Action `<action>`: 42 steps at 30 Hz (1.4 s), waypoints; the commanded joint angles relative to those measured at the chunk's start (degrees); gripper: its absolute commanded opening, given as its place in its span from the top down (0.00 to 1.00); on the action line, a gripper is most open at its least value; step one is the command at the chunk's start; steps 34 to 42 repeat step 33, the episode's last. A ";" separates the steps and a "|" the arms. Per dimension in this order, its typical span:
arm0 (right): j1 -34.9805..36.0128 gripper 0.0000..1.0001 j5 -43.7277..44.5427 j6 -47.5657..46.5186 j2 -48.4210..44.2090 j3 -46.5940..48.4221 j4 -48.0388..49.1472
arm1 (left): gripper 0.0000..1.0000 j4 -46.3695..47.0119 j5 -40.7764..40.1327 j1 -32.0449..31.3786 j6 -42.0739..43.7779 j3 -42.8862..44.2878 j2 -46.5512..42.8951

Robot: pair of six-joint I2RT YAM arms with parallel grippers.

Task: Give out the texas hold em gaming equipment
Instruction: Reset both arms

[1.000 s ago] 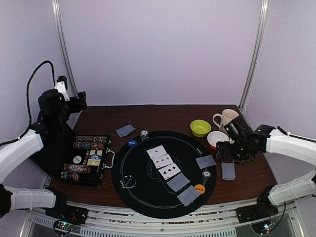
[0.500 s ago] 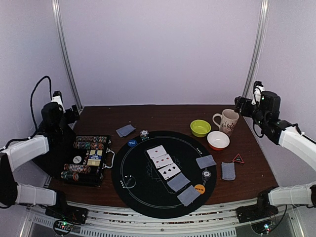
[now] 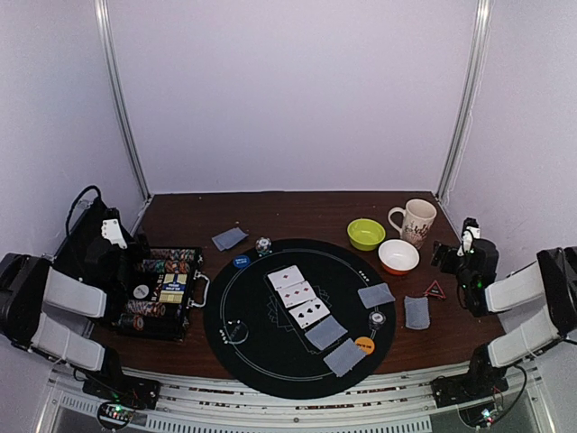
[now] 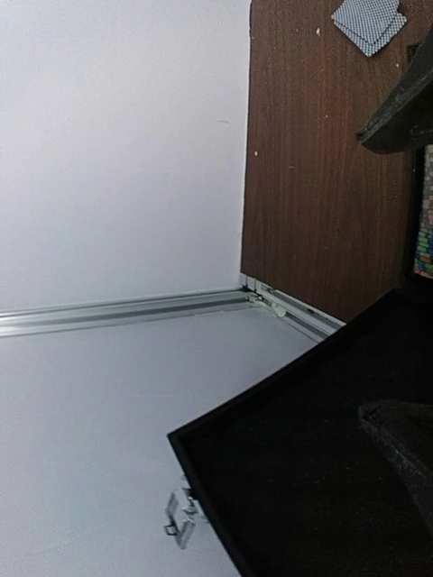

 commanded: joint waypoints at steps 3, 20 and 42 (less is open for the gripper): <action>-0.39 0.00 -4.36 -3.06 5.16 1.79 12.71 | 0.02 1.87 5.83 0.34 2.74 -0.36 -2.33; -0.19 0.00 -6.91 -4.82 11.05 -1.47 24.13 | 0.02 12.96 7.91 0.30 3.69 0.72 13.13; -0.19 0.00 -6.89 -4.83 10.90 -1.38 23.63 | 0.02 13.10 7.94 0.26 3.86 0.76 13.17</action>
